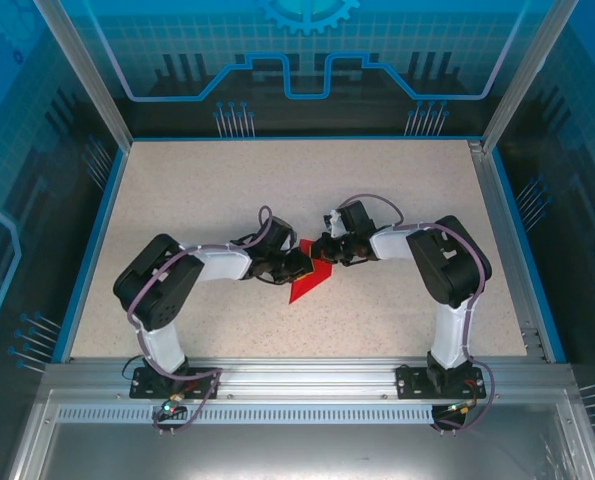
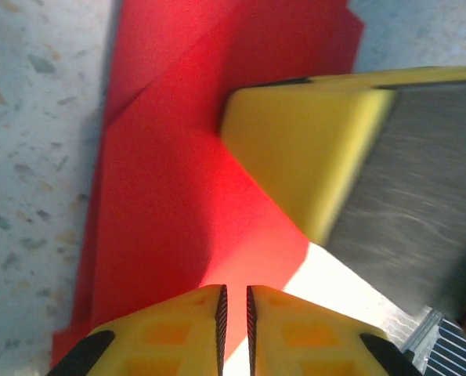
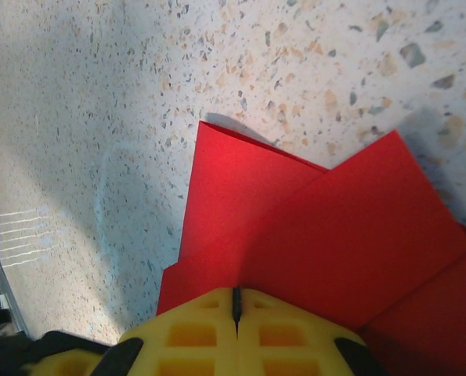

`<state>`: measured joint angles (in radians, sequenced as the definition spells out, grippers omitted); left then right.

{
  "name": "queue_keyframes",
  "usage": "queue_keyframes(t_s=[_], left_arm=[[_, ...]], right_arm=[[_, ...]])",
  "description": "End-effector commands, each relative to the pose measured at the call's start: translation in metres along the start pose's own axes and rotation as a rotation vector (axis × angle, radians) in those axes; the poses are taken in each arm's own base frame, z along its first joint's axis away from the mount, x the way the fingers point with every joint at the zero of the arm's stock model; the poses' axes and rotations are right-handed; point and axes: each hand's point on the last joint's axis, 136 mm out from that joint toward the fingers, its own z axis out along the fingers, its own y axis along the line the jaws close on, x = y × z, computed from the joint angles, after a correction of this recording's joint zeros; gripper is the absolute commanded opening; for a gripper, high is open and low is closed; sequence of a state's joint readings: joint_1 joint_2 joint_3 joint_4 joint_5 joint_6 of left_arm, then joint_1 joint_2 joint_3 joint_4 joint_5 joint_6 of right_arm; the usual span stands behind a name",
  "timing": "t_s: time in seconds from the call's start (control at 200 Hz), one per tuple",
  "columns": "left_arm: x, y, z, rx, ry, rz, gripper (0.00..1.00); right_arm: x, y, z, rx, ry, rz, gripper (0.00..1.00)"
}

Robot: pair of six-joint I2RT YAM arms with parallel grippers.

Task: Fold a paper plane with a square sheet of paper (pick it up from the middle)
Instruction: Fourth fold the wing at the center of the table.

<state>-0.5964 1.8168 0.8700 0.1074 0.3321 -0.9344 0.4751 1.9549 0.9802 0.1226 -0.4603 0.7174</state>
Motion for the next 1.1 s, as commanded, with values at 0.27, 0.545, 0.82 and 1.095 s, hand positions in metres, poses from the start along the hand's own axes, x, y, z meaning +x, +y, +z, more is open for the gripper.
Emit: queue_keyframes(t_s=[0.27, 0.545, 0.82, 1.095], left_arm=[[0.04, 0.082, -0.004, -0.216, 0.075, -0.075, 0.16], [0.05, 0.083, -0.019, -0.205, 0.079, -0.023, 0.16], [0.014, 0.021, -0.04, -0.071, -0.057, 0.035, 0.21], [0.016, -0.015, -0.04, 0.059, -0.014, 0.042, 0.23]], right_arm=[[0.037, -0.057, 0.014, 0.162, 0.084, 0.096, 0.04], [0.037, -0.057, 0.015, 0.164, 0.087, 0.1, 0.04], [0.035, -0.056, 0.016, 0.167, 0.088, 0.097, 0.04], [0.036, -0.057, 0.018, 0.173, 0.094, 0.101, 0.04]])
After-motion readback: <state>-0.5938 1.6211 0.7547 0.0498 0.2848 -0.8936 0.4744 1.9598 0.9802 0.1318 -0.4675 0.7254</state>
